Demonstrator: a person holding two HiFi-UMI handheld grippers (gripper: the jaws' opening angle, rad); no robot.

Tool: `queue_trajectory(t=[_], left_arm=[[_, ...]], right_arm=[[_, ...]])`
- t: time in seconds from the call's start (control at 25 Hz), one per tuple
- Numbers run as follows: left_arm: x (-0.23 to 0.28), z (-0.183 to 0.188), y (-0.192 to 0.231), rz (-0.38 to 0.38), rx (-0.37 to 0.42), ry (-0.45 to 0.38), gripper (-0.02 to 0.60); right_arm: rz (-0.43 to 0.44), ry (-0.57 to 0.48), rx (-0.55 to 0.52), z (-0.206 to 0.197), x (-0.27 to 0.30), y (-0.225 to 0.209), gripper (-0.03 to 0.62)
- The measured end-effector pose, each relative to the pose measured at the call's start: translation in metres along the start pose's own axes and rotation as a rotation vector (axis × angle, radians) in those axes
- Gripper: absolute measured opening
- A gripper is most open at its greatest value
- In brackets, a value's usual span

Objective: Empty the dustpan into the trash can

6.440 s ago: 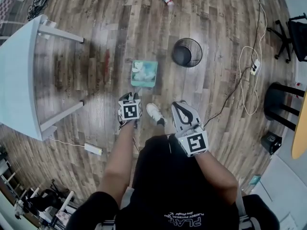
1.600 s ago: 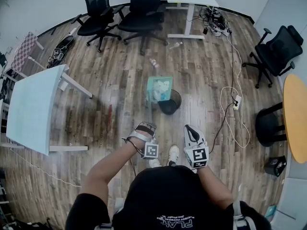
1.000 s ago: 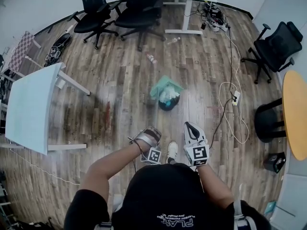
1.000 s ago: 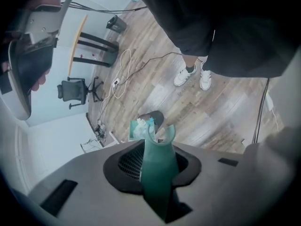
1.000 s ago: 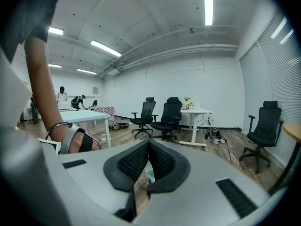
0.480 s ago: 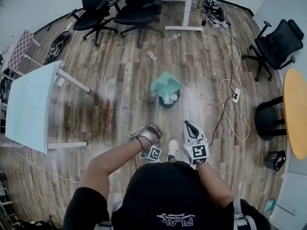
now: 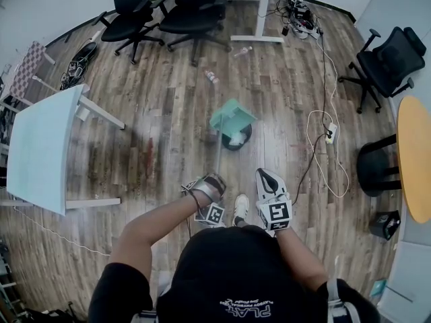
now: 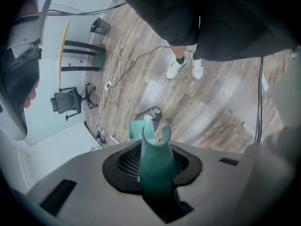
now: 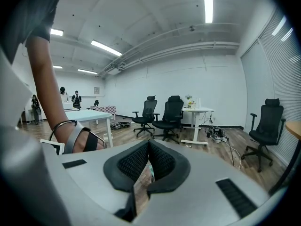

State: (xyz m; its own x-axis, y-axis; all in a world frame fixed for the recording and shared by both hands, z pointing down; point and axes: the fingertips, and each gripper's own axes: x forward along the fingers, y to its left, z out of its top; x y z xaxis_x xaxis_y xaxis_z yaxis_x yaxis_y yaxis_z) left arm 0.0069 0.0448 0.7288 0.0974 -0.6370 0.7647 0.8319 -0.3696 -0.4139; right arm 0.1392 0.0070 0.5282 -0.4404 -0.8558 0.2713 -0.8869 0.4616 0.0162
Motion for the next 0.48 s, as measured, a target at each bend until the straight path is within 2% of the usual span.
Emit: queue_trajectory(t=[0.08, 0.28, 0.48], left_arm=[[0.006, 0.006, -0.004, 0.008, -0.01, -0.009, 0.117], [-0.009, -0.009, 0.002, -0.011, -0.026, -0.003, 0.114], [-0.005, -0.015, 0.002, -0.002, 0.06, 0.031, 0.114]], right_arm=[[0.002, 0.004, 0.002, -0.002, 0.0, 0.001, 0.023], [0.011, 0.004, 0.001, -0.001, 0.001, 0.004, 0.023], [0.01, 0.004, -0.006, -0.003, 0.001, 0.003, 0.023]])
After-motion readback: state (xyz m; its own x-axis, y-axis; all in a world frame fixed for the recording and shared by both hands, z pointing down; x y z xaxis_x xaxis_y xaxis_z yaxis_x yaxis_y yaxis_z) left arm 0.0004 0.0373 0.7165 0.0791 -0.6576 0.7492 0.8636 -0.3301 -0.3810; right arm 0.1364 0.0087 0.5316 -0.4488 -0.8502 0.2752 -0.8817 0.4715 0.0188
